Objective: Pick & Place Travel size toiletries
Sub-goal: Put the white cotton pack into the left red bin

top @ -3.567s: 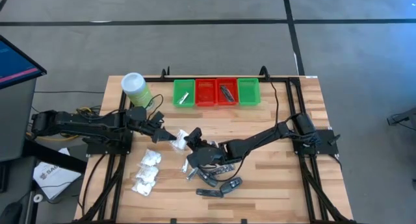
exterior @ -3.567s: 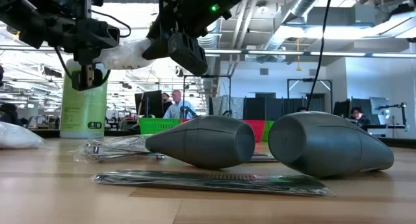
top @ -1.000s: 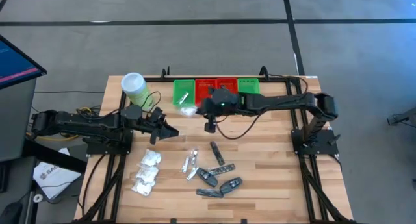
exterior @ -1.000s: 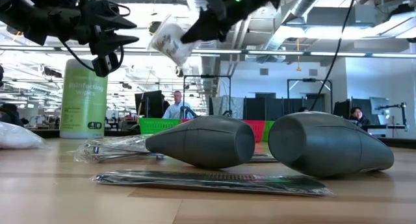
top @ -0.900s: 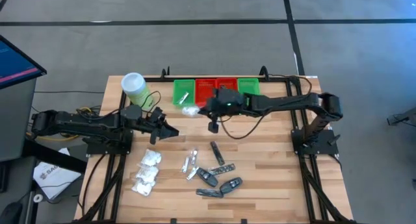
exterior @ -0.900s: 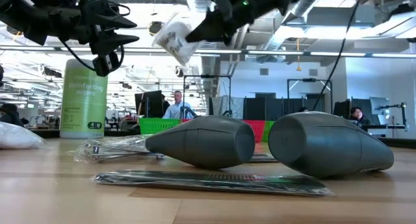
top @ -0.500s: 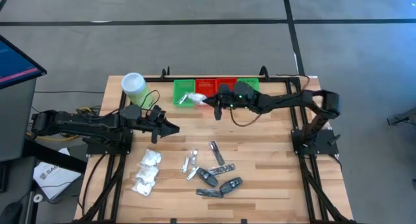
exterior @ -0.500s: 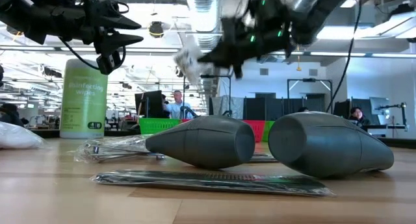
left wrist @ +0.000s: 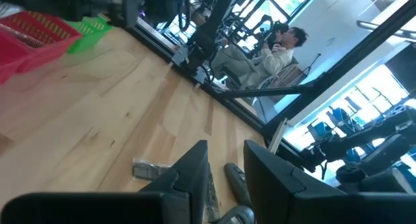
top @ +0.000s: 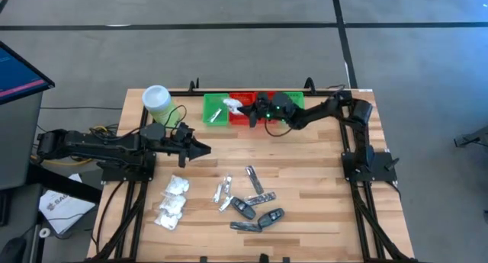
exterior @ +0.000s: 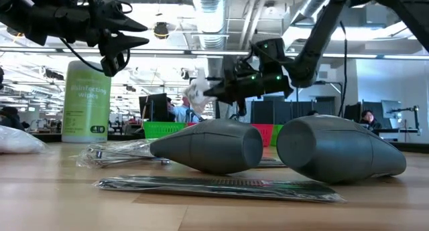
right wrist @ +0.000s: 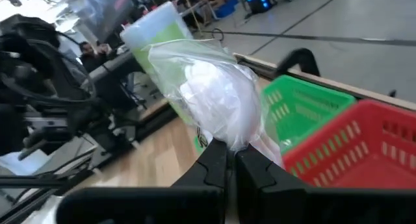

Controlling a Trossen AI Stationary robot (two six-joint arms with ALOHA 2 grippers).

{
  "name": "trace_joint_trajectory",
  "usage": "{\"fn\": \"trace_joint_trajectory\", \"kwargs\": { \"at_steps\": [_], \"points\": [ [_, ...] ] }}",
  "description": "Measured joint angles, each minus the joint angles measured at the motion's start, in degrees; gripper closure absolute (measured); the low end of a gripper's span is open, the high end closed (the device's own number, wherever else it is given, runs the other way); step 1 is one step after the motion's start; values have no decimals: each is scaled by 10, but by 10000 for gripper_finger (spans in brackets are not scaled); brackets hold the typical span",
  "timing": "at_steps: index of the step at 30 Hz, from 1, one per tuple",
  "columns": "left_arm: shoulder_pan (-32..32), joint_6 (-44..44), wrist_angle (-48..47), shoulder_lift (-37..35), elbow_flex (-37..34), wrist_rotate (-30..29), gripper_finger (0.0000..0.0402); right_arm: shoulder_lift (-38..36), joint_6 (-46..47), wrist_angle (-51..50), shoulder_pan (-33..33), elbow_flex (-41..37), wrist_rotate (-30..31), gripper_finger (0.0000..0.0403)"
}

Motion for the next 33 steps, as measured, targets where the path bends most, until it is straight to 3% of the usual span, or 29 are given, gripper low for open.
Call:
{"fn": "trace_joint_trajectory", "kwargs": {
  "at_steps": [8, 33],
  "points": [
    [0, 14, 0, 0, 0, -22, 309, -2, 11, -3, -31, 1, -14, 403],
    [0, 14, 1, 1, 0, -22, 309, -19, 7, -92, -21, 0, 5, 401]
  ]
}}
